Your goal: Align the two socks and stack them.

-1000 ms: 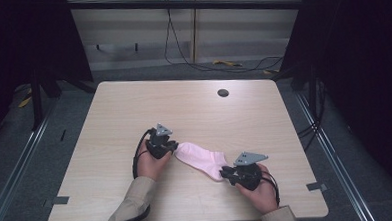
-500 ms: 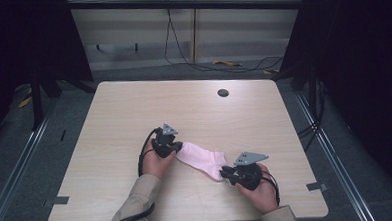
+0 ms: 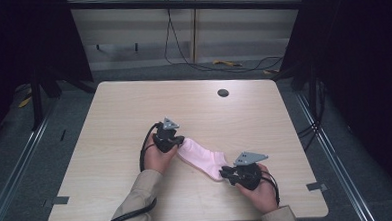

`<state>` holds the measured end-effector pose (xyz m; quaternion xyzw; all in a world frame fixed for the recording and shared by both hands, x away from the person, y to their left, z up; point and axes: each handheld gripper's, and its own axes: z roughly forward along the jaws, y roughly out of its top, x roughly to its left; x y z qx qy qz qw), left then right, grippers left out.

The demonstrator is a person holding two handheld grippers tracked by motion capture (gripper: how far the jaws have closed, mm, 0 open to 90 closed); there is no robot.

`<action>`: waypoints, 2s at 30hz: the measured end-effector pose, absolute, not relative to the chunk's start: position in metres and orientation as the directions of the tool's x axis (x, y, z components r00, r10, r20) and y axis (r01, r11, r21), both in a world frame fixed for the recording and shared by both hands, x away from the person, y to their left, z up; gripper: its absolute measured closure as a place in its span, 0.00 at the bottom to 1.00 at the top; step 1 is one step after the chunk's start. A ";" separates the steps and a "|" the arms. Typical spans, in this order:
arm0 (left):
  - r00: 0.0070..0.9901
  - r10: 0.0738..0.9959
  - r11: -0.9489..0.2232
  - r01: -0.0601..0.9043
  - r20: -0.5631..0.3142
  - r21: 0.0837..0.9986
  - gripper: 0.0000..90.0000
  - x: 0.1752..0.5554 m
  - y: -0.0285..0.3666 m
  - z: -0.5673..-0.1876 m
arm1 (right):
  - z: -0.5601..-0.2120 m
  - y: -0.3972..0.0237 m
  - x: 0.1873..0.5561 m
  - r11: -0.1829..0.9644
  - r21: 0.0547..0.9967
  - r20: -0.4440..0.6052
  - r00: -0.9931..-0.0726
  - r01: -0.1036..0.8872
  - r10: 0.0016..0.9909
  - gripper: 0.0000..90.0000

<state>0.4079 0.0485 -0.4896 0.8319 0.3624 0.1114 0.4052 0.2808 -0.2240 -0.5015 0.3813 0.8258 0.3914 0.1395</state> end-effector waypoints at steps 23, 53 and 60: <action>0.680 0.722 -0.384 0.547 -0.128 0.743 0.76 0.394 0.064 -0.496 | -0.502 -0.224 0.281 0.409 0.753 0.061 -0.673 0.516 0.737 0.87; 0.792 0.587 -0.452 0.490 -0.165 0.745 0.97 0.360 -0.005 -0.504 | -0.501 -0.223 0.280 0.412 0.754 0.054 -0.672 0.513 0.739 0.87; 0.785 0.603 -0.447 0.483 -0.146 0.753 0.98 0.354 -0.003 -0.495 | -0.501 -0.223 0.280 0.413 0.753 0.053 -0.673 0.512 0.738 0.87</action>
